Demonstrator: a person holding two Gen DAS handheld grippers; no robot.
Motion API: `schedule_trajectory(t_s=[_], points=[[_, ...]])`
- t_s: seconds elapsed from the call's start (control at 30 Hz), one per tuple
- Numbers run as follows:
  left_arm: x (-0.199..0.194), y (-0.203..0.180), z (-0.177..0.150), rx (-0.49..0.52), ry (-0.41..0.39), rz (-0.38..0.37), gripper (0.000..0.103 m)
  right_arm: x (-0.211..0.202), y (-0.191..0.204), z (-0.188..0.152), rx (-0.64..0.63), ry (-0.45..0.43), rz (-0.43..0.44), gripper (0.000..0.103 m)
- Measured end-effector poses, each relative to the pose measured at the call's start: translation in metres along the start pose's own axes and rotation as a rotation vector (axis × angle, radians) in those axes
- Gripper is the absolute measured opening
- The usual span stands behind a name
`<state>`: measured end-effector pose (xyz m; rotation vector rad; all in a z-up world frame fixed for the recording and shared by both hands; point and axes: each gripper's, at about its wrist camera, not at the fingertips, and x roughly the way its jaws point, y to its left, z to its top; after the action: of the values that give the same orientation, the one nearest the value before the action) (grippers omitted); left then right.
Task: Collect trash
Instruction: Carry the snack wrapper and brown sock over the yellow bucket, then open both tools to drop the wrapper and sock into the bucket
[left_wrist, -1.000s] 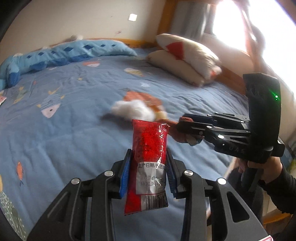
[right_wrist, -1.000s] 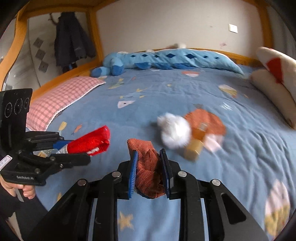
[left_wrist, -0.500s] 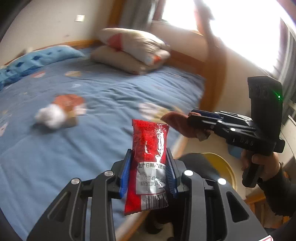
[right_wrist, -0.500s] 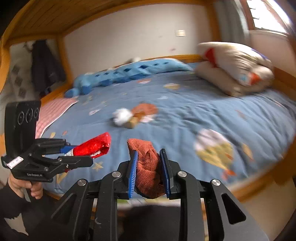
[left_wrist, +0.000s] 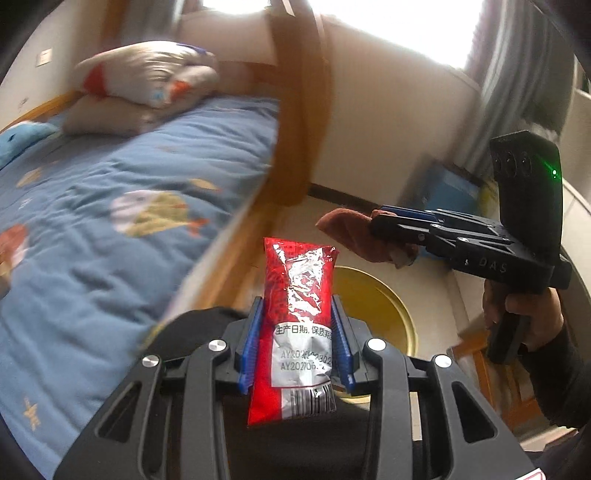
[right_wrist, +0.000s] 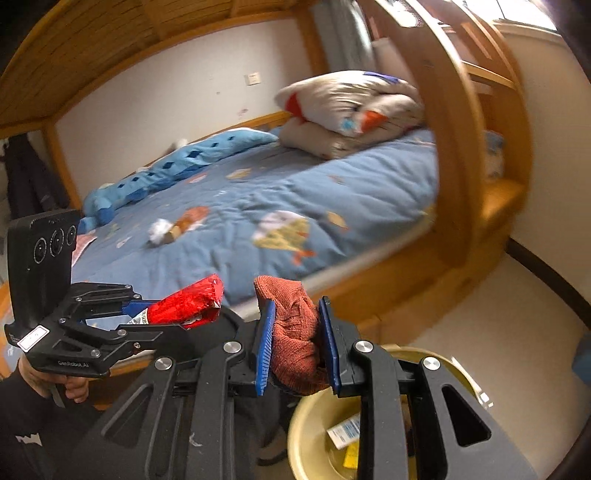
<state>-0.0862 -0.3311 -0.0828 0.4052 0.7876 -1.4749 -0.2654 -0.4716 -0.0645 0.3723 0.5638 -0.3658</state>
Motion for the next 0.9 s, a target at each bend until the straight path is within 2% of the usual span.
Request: schedule_trajectory(t_s=[0.4, 0.63, 0.83, 0.87, 0.9], points=[[0.079, -0.049, 0.001, 0.044, 0.147, -0.087, 0.035, -0.025, -0.061, -0.047, 0.116, 0.04, -0.06, 0.024], [0.115, -0.053, -0.002, 0.009, 0.224, -0.119, 0.035, -0.026, -0.086, -0.062, 0.166, 0.047, -0.078, 0.026], [0.131, -0.059, 0.005, 0.029, 0.247, -0.124, 0.035, -0.034, -0.104, -0.066, 0.213, 0.035, -0.091, 0.028], [0.136, -0.062, 0.005, 0.029, 0.256, -0.13, 0.036, -0.034, -0.107, -0.067, 0.217, 0.041, -0.099, 0.031], [0.139, -0.062, 0.006, 0.028, 0.266, -0.134, 0.045, -0.034, -0.109, -0.067, 0.223, 0.046, -0.095, 0.033]])
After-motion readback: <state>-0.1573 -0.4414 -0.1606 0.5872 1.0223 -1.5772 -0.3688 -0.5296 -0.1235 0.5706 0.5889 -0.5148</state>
